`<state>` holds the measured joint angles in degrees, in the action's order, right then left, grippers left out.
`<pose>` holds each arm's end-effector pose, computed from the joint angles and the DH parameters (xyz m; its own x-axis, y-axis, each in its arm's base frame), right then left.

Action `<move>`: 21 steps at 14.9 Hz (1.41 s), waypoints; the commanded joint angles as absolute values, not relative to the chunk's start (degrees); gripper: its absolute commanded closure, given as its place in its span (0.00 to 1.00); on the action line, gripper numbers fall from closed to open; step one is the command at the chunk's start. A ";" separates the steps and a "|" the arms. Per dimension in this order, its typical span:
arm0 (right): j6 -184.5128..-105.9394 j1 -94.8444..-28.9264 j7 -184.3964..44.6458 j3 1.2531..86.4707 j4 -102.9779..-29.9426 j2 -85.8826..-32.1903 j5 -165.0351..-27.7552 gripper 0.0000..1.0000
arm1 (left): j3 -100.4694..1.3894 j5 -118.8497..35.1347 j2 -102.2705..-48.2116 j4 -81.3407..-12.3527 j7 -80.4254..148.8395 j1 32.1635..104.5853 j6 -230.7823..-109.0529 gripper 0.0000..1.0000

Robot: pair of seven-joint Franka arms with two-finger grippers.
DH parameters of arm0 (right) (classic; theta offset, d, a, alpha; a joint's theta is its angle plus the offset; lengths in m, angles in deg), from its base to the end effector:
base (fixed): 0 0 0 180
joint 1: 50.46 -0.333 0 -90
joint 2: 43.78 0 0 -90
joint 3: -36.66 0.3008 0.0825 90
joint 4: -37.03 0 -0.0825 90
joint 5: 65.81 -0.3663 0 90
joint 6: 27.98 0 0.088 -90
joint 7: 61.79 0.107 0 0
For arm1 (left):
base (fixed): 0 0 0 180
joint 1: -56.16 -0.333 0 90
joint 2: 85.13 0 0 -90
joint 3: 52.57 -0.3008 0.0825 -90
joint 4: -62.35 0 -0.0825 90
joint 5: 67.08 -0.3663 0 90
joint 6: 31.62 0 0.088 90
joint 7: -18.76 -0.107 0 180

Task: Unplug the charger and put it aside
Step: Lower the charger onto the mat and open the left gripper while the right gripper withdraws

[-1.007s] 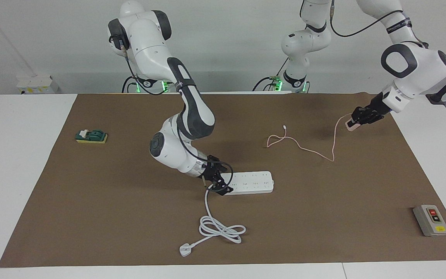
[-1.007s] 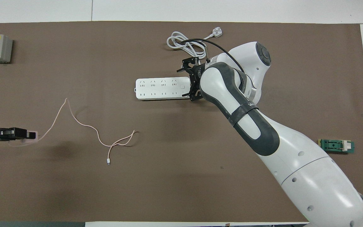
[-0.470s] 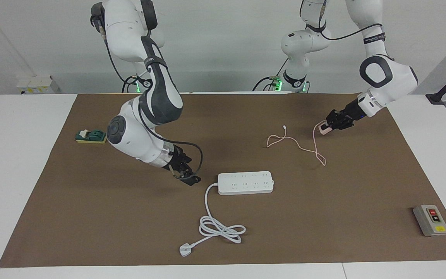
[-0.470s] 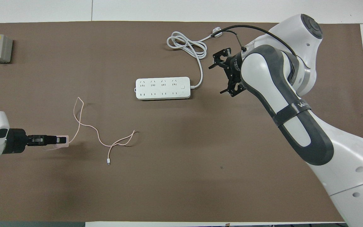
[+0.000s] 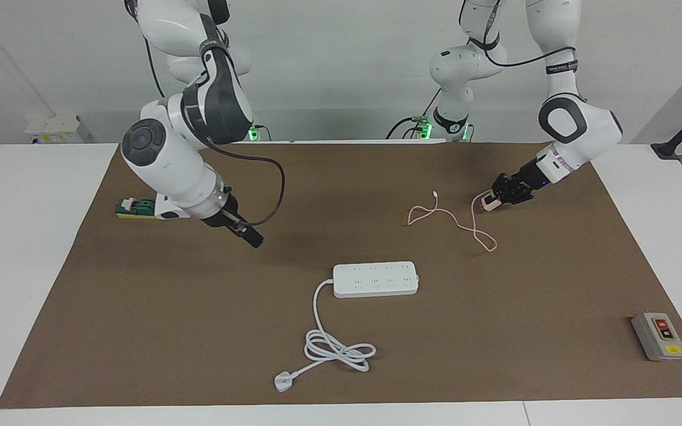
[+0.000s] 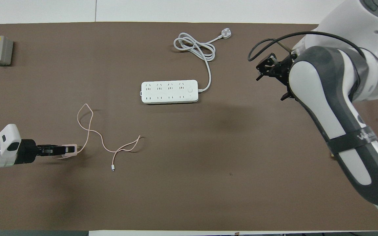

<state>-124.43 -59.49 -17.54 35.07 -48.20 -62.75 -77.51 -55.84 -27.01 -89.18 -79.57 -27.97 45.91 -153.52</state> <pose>0.6163 0.1023 0.4647 0.7608 -0.6073 -0.2290 -0.6305 -0.7752 -0.0390 0.4256 0.0728 0.3025 0.9931 -0.0943 0.0700 -0.1174 -0.8201 0.5600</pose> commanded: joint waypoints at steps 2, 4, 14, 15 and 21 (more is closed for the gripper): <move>-121.15 -54.08 -32.39 35.78 -49.90 -58.47 -71.97 0.00 | -56.35 -25.16 -88.38 -81.61 -33.70 44.21 -154.85 1.00; -120.53 -52.58 -41.97 35.70 -50.07 -57.06 -70.21 0.00 | -56.35 -25.16 -88.47 -81.70 -33.79 43.42 -154.76 1.00; -125.45 -53.54 -62.90 35.52 -64.40 -44.66 -64.05 0.00 | -56.79 -26.21 -88.03 -81.35 -36.52 39.46 -155.11 0.00; -125.45 -53.54 -64.15 35.00 -64.40 -44.66 -63.96 0.00 | -56.79 -26.30 -88.03 -81.26 -36.61 39.20 -155.11 0.00; -124.74 -53.80 -62.41 33.05 -62.38 -44.13 -64.40 0.00 | -56.79 -40.23 -88.64 -77.15 -25.50 37.09 -154.24 0.00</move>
